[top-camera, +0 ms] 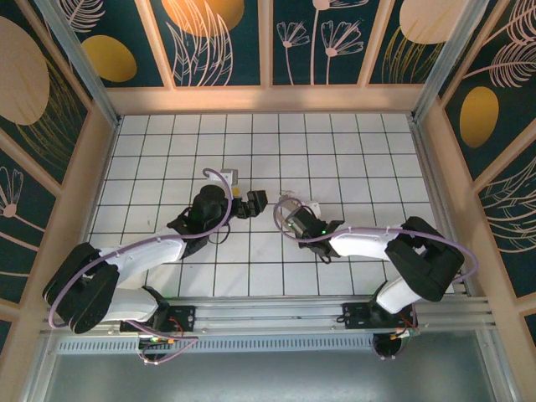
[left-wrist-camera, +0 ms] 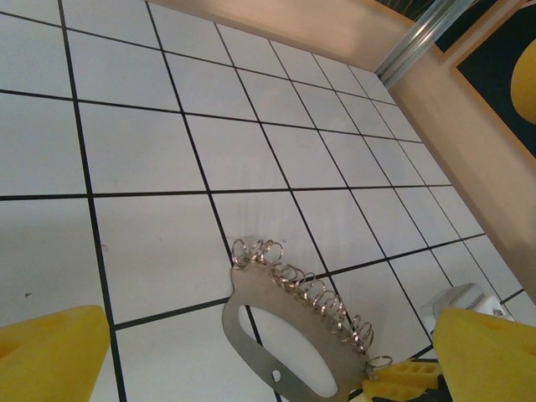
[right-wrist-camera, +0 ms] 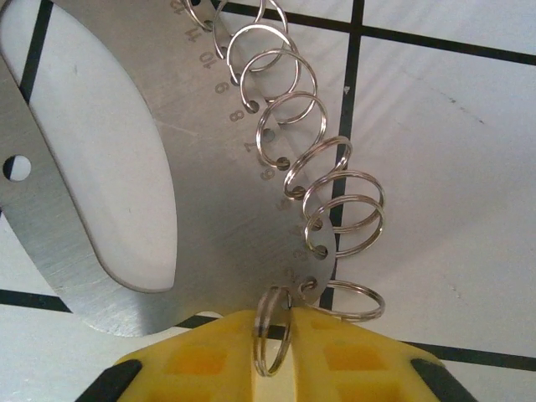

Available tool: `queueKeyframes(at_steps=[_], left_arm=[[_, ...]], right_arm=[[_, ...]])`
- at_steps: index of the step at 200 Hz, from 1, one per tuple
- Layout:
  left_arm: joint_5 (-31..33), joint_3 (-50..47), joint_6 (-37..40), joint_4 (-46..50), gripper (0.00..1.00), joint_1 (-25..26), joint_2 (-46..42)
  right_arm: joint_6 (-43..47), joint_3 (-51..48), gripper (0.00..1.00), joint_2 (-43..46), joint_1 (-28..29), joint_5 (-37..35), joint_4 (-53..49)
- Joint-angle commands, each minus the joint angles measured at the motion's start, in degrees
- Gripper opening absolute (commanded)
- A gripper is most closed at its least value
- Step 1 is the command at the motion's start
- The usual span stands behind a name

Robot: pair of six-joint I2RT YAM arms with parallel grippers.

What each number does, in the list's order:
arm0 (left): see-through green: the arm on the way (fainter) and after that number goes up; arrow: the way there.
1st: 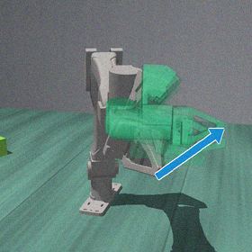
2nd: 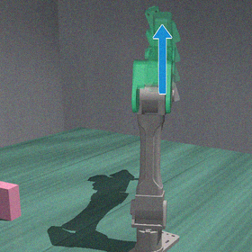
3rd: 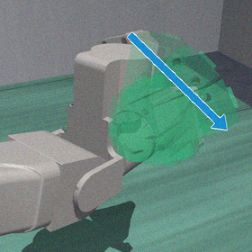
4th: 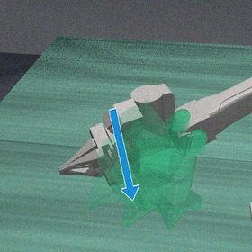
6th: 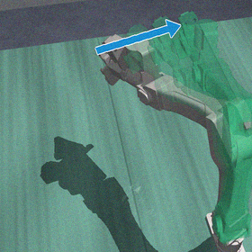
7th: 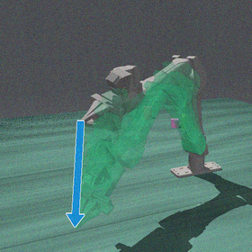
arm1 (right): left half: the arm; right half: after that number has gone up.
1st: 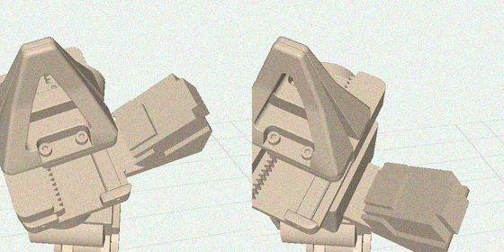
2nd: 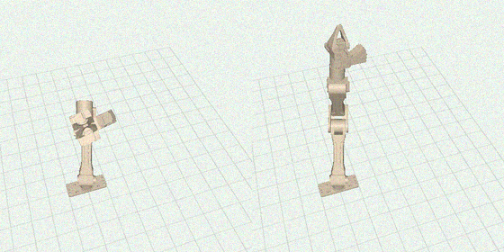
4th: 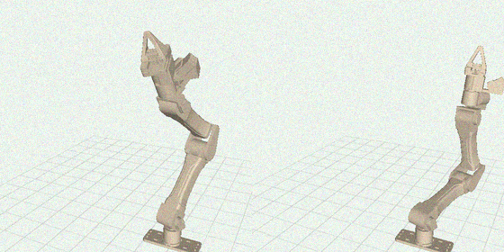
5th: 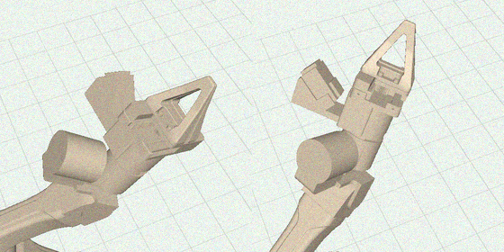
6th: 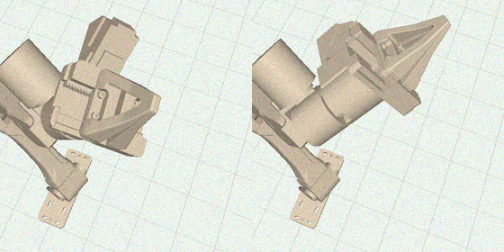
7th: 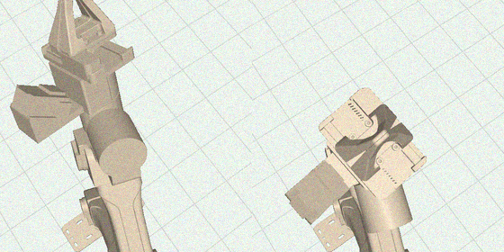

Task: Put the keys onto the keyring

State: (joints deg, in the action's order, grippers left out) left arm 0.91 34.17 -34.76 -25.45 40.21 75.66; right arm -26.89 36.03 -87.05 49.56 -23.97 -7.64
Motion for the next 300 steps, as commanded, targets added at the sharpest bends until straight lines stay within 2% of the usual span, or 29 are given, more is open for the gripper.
queueKeyframes(at_steps=[1, 40, 58, 90, 124, 184, 234, 300], left_arm=[[-0.91, 0.72, 0.79, -1.23, 0.99, 0.35, 0.41], [-0.93, 0.72, 1.01, -1.36, 0.99, 0.4, 0.25], [-0.95, 0.81, 1.01, -1.35, 0.99, 0.34, 0.25], [-0.32, 1.06, 2.29, -0.56, 0.99, 0.39, -0.82], [0.21, 2.1, 4.48, 1.56, 0.99, 0.4, -2.89], [1.73, 5.1, 7.69, 6.39, 0.99, 0.4, -7.15], [1.05, 5.84, 8.29, 7.85, 0.99, 0.39, -8.25], [-0.73, 6.38, 11.82, 7.19, 0.97, 0.4, -8.54]], right_arm=[[0.18, 0.62, 0.16, 1.08, -0.08, -1.6, -3.0], [0.26, 0.72, 0.08, 2.53, -0.1, -2.92, -3.26], [0.94, 0.95, 0.0, 3.51, -0.17, -3.38, -3.11], [4.23, 1.91, 0.0, 7.93, -0.87, -2.24, -2.18], [8.85, 2.72, 0.0, 14.16, -5.57, 7.35, -0.09], [16.58, 5.75, 0.0, 25.59, -14.03, 29.83, 2.29], [22.27, 7.4, 0.0, 27.01, -14.48, 42.48, 4.69], [25.17, 5.12, 0.0, 24.93, -16.29, 52.51, 11.67]])
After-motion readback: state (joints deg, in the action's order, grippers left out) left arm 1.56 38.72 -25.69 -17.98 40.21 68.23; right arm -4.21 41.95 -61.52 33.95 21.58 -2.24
